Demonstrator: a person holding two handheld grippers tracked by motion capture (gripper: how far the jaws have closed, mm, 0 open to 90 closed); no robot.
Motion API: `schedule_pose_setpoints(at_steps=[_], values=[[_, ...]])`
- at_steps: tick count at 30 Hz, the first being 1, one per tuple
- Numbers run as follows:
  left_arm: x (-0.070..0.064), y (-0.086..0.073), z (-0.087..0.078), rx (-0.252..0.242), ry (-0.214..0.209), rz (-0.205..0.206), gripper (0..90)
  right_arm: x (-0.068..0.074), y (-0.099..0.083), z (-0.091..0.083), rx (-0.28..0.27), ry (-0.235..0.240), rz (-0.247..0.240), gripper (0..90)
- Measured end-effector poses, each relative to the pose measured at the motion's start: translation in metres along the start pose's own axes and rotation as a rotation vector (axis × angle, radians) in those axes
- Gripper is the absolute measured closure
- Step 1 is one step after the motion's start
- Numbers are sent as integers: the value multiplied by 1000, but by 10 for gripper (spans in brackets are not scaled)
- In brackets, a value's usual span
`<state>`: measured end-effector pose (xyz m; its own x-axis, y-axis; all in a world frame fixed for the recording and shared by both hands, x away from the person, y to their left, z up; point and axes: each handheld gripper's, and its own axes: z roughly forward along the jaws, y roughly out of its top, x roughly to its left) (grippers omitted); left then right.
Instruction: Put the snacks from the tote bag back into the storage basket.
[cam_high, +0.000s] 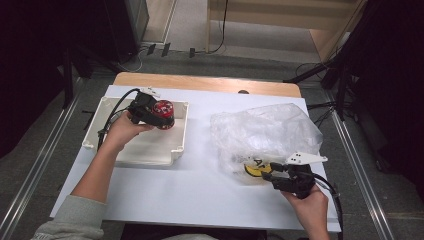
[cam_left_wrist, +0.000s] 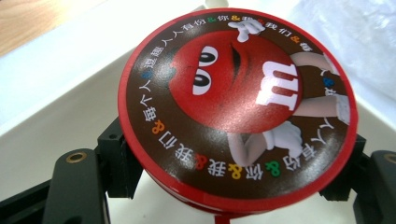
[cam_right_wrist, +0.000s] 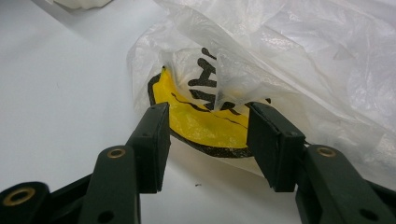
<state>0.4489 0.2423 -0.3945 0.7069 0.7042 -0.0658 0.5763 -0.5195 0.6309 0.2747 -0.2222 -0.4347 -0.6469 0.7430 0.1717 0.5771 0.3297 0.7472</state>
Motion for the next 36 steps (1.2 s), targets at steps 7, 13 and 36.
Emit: schedule_pose_setpoints(at_steps=[7, 13, 36], values=[[4, -3, 9, 15, 12, -7, 260, 1, -1, -1, 0, -4, -3, 508], [5, -4, 17, 18, 19, -14, 260, 1, -2, -1, 3, -3, -3, 508], [4, -6, 33, 18, 37, -25, 260, 2, -3, -3, 2, -5, -4, 508]])
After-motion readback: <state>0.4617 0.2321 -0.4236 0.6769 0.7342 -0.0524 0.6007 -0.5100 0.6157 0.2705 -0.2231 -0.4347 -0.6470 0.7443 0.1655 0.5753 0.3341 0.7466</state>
